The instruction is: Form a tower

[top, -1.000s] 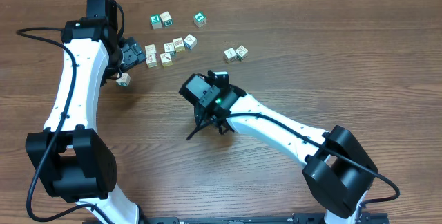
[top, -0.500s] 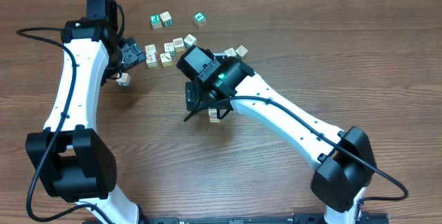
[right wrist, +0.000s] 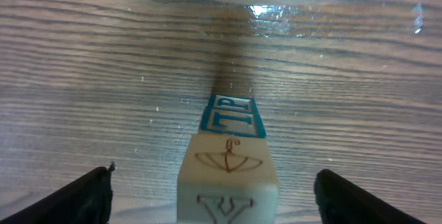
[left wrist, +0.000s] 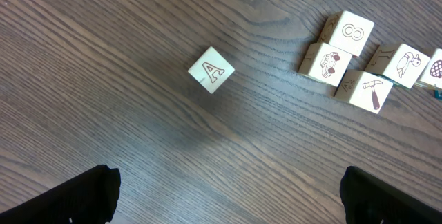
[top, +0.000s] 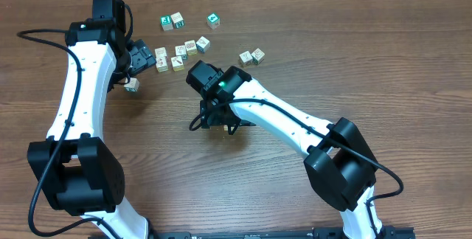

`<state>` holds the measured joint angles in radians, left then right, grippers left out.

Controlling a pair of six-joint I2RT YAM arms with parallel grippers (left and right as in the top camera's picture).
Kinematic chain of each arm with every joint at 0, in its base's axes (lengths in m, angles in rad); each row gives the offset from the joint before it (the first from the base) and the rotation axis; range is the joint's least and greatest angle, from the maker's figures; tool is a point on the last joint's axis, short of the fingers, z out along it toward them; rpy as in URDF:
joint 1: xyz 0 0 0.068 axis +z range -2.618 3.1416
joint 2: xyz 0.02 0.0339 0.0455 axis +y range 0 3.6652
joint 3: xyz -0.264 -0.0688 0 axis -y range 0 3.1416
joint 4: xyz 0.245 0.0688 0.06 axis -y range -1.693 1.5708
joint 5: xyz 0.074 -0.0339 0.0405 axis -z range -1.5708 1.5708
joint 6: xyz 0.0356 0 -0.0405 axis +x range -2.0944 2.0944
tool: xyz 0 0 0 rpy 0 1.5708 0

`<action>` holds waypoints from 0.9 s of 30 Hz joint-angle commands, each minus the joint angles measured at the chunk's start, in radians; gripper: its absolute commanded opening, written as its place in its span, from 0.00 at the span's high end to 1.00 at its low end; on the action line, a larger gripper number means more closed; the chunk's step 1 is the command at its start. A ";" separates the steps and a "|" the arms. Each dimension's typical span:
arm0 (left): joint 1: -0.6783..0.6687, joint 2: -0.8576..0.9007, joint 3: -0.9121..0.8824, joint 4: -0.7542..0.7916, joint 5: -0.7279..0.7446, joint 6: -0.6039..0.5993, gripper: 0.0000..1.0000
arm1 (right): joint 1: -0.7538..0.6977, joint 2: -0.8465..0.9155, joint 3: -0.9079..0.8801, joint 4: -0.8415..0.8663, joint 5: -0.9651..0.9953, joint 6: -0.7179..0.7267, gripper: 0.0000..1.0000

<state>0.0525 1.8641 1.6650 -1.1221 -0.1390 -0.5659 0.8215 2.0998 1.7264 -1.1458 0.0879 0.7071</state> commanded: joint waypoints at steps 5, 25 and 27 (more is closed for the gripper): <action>0.000 -0.016 0.013 0.000 0.001 0.013 0.00 | -0.020 -0.002 -0.053 0.034 -0.001 0.029 0.18; 0.000 -0.016 0.013 0.000 0.002 0.013 0.00 | -0.017 0.005 -0.137 0.164 0.038 0.029 0.34; 0.000 -0.016 0.013 0.000 0.002 0.013 0.01 | -0.016 0.005 -0.138 0.165 0.037 0.029 0.36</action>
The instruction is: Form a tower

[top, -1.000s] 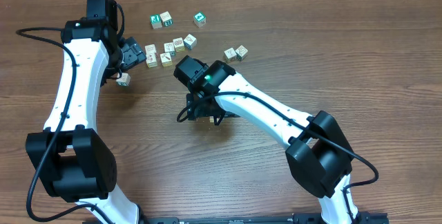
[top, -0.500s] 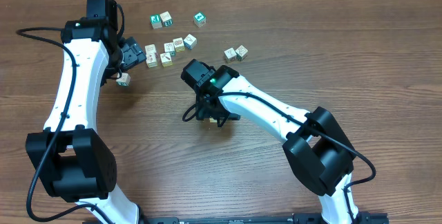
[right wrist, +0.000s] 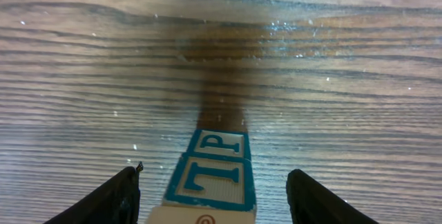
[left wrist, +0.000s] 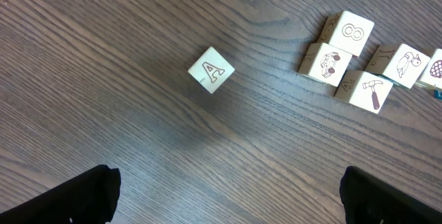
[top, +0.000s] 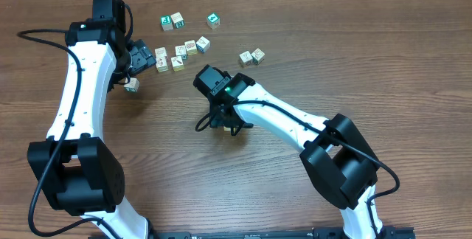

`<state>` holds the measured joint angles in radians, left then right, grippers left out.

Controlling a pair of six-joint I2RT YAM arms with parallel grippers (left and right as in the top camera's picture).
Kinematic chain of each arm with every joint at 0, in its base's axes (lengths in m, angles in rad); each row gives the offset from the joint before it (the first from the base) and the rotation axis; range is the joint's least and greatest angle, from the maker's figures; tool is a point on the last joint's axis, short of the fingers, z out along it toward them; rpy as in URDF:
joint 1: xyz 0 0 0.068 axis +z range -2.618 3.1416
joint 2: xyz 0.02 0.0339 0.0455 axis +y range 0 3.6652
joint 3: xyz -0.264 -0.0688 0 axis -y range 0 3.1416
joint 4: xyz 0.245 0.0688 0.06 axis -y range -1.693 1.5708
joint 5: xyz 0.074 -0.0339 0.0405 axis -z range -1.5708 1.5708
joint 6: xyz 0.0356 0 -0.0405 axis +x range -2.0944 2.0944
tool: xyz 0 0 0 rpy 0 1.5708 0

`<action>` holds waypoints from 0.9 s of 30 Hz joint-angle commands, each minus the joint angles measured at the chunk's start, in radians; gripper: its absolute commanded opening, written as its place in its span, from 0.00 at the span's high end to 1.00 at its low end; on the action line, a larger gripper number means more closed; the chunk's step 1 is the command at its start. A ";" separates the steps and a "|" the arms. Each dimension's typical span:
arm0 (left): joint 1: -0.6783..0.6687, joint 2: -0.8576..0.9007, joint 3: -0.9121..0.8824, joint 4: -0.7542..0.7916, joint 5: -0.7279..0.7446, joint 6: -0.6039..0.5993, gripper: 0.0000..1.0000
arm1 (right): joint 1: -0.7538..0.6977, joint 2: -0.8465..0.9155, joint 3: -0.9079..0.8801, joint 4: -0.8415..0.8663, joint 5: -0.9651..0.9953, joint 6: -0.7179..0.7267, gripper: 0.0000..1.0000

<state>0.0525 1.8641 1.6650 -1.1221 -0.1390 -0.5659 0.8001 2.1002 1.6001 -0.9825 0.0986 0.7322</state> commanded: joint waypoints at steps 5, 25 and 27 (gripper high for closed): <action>0.000 -0.016 0.013 0.000 0.001 0.013 0.00 | 0.021 0.004 -0.011 0.006 0.028 0.004 0.38; 0.000 -0.016 0.013 0.000 0.001 0.013 0.00 | 0.025 0.004 -0.042 0.034 0.043 0.003 0.48; 0.000 -0.016 0.013 0.000 0.002 0.013 0.01 | 0.025 0.004 -0.042 0.034 0.042 0.003 0.48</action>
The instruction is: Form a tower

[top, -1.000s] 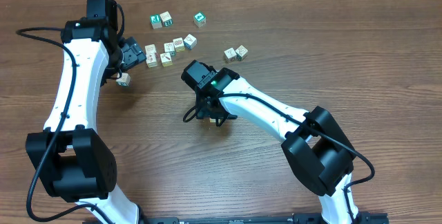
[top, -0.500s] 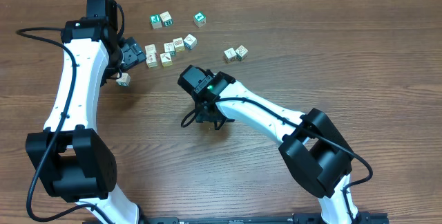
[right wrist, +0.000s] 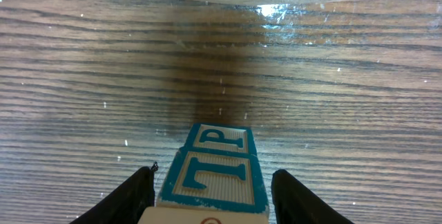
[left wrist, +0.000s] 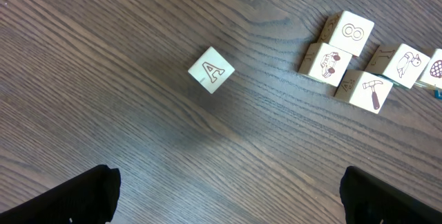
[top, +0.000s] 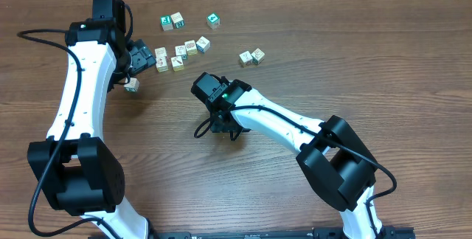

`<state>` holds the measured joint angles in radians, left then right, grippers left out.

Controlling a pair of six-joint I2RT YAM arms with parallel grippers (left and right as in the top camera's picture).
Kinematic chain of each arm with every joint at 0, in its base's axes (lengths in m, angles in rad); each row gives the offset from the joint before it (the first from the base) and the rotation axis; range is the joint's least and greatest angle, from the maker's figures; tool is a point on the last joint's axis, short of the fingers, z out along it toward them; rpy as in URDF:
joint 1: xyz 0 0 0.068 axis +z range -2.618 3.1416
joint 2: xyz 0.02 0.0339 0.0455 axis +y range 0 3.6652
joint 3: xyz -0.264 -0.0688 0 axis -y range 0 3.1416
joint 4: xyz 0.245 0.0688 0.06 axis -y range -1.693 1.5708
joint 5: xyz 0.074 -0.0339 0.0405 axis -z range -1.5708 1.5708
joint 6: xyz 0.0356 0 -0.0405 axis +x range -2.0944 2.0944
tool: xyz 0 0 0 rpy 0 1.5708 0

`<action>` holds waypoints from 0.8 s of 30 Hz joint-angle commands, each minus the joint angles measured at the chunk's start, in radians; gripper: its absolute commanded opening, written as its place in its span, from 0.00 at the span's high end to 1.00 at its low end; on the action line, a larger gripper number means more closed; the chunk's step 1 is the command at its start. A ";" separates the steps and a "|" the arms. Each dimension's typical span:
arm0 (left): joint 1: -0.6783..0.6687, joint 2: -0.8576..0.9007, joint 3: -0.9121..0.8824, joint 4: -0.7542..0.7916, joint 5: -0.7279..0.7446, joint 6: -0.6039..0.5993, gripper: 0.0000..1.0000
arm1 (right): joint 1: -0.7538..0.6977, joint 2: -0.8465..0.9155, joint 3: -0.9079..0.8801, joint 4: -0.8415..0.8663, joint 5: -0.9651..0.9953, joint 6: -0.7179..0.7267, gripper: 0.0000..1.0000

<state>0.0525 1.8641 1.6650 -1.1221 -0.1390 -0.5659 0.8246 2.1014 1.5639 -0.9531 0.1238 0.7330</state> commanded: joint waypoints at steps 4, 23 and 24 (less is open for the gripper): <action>0.000 -0.016 0.013 0.000 0.002 0.013 0.00 | 0.001 0.003 -0.005 0.003 0.018 -0.001 0.49; 0.000 -0.016 0.013 0.000 0.001 0.013 0.00 | -0.001 0.003 -0.057 0.055 0.017 -0.051 0.58; 0.000 -0.016 0.013 0.000 0.002 0.013 0.01 | -0.002 0.003 -0.057 0.055 0.017 -0.063 0.58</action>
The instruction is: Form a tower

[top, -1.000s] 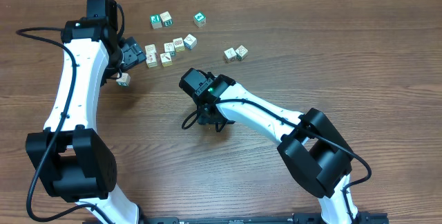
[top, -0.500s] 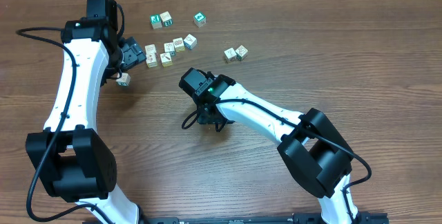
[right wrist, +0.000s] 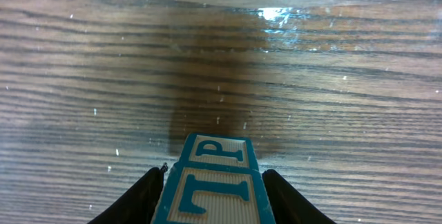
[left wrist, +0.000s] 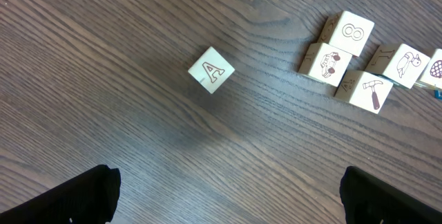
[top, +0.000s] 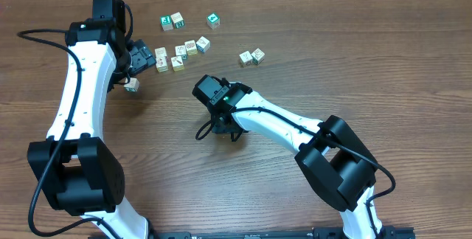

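In the right wrist view a teal block with a T [right wrist: 213, 198] sits on a teal block with a P [right wrist: 219, 149], stacked on the wooden table [right wrist: 83, 79]. My right gripper [right wrist: 214, 171] is shut on the T block, one dark finger against each side. Overhead, the right gripper [top: 221, 125] covers the stack, so its height is hidden. My left gripper [left wrist: 228, 196] hangs open above bare wood, short of a cream block with an A [left wrist: 211, 70]. Overhead the left gripper [top: 139, 60] is at the far left.
Cream picture blocks [left wrist: 349, 61] lie in a cluster at the left wrist view's right; overhead this cluster [top: 179, 53] is near the back. Two green blocks [top: 172, 22] and a third [top: 213, 21] lie behind it. A cream pair [top: 252, 56] lies to the right.
My right gripper's fingers stood a little apart from the T block and now press on both its sides. The cream block above it has left the bottom of the view. The left arm has not moved.
My right gripper stood wide open around a stack with a cream umbrella block over the teal T and P blocks. At each later moment the fingers were closer together and the view lower on the stack, and now they are shut on the T block. The left arm stayed still throughout.
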`<state>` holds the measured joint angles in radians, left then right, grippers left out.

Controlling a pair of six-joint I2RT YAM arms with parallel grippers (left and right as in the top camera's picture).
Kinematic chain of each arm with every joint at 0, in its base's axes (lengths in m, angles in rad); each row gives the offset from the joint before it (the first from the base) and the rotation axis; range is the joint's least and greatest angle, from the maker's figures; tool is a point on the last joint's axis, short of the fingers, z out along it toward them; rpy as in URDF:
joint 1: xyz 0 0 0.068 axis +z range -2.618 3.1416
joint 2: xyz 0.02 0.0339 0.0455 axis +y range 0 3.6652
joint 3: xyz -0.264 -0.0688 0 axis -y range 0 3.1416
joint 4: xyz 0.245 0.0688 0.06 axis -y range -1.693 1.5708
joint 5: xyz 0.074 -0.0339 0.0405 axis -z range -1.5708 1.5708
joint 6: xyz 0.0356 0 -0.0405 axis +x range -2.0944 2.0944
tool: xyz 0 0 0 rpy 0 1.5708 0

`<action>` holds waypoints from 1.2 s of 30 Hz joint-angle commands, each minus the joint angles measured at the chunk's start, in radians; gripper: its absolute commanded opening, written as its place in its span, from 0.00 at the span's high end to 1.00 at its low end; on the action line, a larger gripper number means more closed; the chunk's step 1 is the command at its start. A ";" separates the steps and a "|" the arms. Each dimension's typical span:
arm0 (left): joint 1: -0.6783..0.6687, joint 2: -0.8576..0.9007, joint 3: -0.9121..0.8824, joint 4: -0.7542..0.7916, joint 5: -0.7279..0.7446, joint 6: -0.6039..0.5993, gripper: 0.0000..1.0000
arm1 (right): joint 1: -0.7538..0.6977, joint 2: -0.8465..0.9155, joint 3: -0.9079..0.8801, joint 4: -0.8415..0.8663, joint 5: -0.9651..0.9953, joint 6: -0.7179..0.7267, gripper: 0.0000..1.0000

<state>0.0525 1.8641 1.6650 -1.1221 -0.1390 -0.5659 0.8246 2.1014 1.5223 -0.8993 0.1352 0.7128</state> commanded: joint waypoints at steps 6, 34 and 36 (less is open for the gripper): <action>0.000 -0.016 0.013 0.000 0.001 0.013 0.00 | -0.002 0.003 -0.016 0.001 0.002 -0.041 0.60; 0.000 -0.016 0.013 0.000 0.002 0.013 0.00 | -0.004 0.003 0.050 0.013 0.040 -0.107 0.92; 0.000 -0.016 0.013 0.000 0.001 0.013 0.00 | -0.011 0.003 0.050 0.022 0.040 -0.084 0.92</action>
<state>0.0525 1.8641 1.6650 -1.1225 -0.1390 -0.5659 0.8242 2.1014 1.5394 -0.8856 0.1555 0.6048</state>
